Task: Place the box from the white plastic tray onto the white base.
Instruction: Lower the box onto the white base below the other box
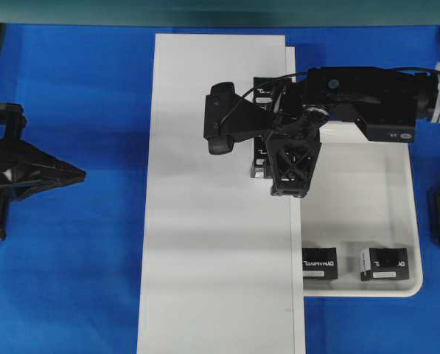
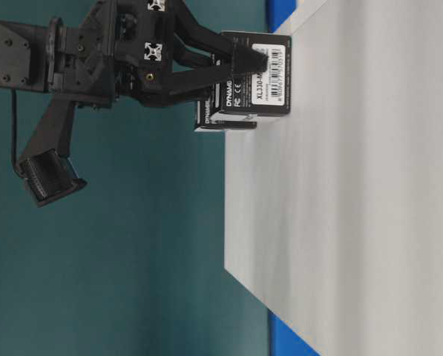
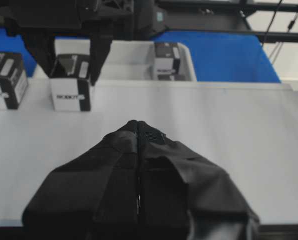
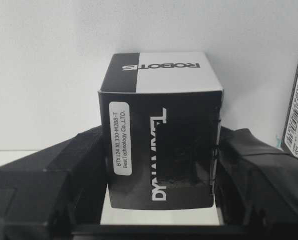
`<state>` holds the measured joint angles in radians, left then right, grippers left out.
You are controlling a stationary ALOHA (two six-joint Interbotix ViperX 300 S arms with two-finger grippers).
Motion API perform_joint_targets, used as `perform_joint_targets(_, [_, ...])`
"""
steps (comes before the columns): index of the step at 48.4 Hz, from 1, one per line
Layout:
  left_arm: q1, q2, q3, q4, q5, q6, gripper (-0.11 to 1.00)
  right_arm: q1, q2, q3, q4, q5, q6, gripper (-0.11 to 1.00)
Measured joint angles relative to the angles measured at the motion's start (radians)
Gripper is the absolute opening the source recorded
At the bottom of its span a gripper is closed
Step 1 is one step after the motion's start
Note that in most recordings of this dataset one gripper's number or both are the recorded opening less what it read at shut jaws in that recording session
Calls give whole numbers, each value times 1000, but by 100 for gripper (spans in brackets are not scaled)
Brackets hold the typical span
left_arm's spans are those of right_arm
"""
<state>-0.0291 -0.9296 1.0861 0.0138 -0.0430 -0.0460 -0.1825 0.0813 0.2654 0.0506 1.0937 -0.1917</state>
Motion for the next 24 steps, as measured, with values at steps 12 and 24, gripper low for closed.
perform_joint_targets(12, [-5, -2, 0, 0, 0, 0, -7, 2, 0, 5, -2, -3, 6, 78])
perform_joint_targets(24, [-6, 0, -3, 2, 0, -14, -7, 17, 2, 23, -48, -72, 6, 98])
